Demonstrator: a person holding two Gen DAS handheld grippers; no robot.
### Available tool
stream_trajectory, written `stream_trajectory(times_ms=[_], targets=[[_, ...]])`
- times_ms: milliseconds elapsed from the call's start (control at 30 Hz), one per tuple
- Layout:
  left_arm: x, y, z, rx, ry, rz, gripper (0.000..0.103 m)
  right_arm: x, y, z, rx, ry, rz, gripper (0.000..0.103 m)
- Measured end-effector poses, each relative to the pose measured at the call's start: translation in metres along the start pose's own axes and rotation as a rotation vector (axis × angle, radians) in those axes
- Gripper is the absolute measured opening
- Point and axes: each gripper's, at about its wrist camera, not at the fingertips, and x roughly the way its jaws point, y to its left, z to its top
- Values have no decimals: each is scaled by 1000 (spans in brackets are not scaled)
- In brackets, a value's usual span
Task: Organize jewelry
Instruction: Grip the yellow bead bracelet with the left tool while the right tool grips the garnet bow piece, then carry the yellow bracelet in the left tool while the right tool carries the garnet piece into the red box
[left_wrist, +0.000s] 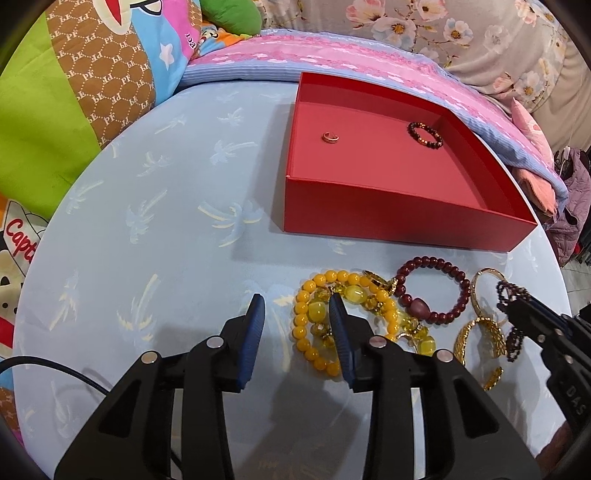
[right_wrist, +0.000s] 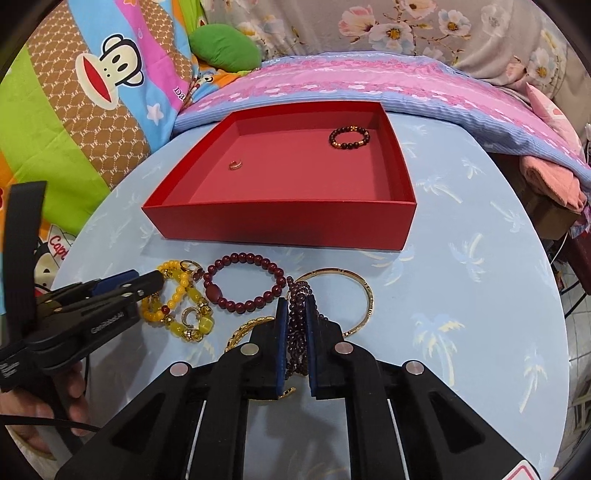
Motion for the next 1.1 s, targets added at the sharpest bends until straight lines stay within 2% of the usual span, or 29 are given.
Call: stream_trajectory(times_ms=[100,200,300,333,367,467,767,800,900,933,1100], targets=[[3,-3,3,12,-11,-1,34,-4,0,3,4,-9,9,9],[4,-6,5,21,-9,-31,17,-7,0,4,3,-14,15,9],[1,-9,4,32,-15,-40,16,-8,-1,4,5,-17,17,9],[-1,-9,3,34,-22,-42,3,-8,0,4,6,-17,16,9],[-5,-9,4,39,-32,-52,0,-9,-1,4,7,-17,16,9],[-11,-8,4,26,-24,-86,0,-12,-2,3,10,-21,17,9],[-23,-13,1,27,-24,-110,2,-20,-4,2,15,-33,12,9],[-25,-16,0,32,-27,-120,5,-20,-5,1,17,-34,11,9],[-27,-27,-3,61,-30,-129,28,-21,-6,1,22,-34,10,9],[-27,-30,-5,72,-34,-126,30,-21,-7,2,24,-34,10,9],[-16,-46,-10,117,-13,-121,30,-21,-8,1,26,-32,10,9]])
